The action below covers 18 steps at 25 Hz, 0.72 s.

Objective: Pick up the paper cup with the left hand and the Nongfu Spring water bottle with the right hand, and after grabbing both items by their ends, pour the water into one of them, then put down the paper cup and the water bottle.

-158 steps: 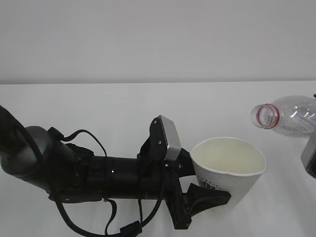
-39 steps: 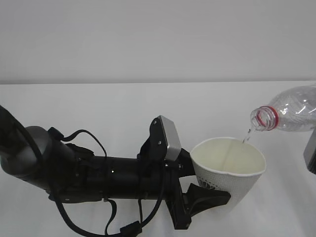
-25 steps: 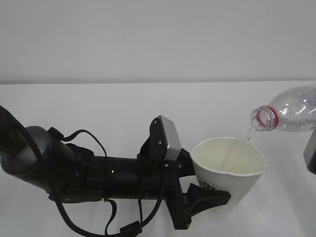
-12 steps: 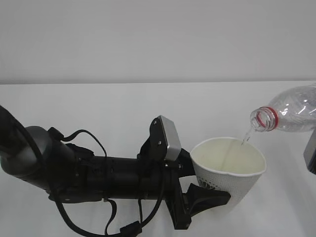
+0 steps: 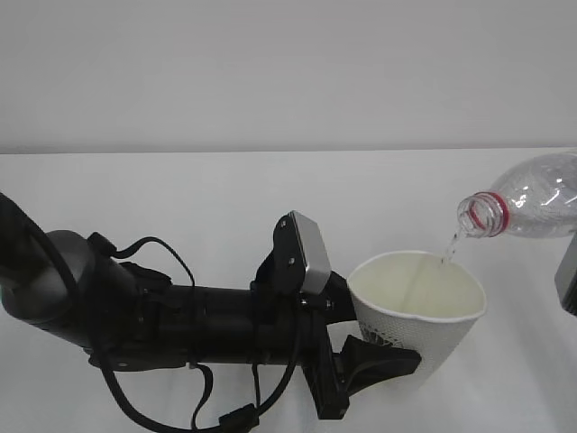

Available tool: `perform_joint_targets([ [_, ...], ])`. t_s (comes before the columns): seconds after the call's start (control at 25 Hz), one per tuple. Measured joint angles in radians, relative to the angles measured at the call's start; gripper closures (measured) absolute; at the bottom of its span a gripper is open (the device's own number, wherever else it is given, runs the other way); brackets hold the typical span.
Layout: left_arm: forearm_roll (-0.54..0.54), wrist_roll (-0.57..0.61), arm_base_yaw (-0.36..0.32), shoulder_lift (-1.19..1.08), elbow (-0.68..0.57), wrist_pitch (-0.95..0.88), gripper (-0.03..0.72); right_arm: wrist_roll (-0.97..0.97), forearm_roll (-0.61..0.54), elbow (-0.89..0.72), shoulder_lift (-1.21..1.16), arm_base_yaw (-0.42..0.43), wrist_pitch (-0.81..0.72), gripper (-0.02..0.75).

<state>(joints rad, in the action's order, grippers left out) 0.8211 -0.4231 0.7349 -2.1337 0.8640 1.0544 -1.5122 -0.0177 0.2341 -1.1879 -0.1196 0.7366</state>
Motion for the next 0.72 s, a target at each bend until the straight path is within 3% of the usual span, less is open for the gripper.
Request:
perform_joint_targets([
  [0.72,0.0,0.0,0.0,0.0,0.0,-0.001,0.209,-0.006,0.0,0.0,0.0,0.0,0.005,0.349],
])
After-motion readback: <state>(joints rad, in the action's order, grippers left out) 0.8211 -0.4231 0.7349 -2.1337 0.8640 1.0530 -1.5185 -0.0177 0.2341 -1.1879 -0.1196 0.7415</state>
